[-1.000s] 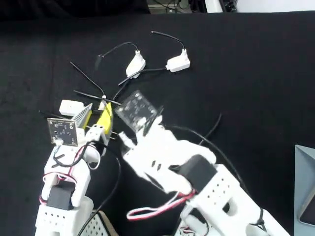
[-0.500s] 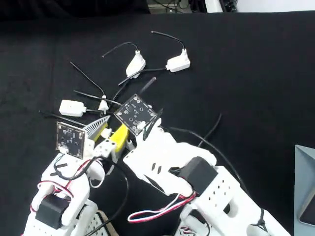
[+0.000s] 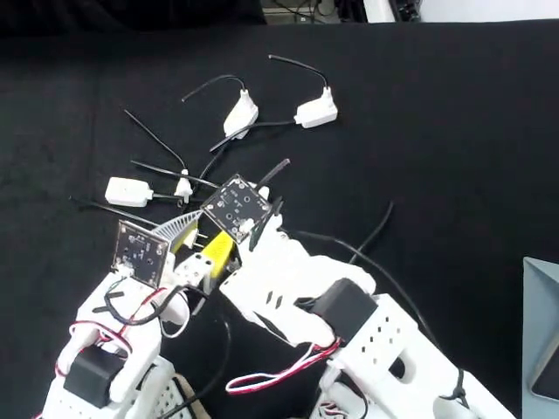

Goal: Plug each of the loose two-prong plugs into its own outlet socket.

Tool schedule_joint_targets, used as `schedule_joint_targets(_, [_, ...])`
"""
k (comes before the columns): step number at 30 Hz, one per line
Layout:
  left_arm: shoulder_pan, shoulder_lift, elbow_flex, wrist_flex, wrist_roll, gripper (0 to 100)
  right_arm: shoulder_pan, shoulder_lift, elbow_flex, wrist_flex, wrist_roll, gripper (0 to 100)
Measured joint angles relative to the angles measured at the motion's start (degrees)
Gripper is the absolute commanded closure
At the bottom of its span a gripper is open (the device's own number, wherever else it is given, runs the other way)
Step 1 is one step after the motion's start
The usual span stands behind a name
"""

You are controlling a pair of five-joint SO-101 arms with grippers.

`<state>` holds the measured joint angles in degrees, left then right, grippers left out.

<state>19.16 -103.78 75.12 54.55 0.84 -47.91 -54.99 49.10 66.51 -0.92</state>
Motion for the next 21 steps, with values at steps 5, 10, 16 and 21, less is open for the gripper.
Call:
schedule_joint_targets(5, [-9.05,0.0,0.0,0.0,0.0,83,3.52,0.0,0.0,0.0,0.0,98.7])
schedule_joint_targets(10, [-18.81,0.35,0.0,0.0,0.0,83,9.41,0.0,0.26,-0.88,0.0,98.7])
schedule_joint_targets(16, [-21.01,9.41,-0.09,-0.26,-0.53,83,19.52,0.0,5.1,-7.12,0.0,98.7])
schedule_joint_targets(21, [-21.01,24.26,-8.7,-0.26,-4.4,83,25.85,0.0,8.0,-12.13,0.18,98.7])
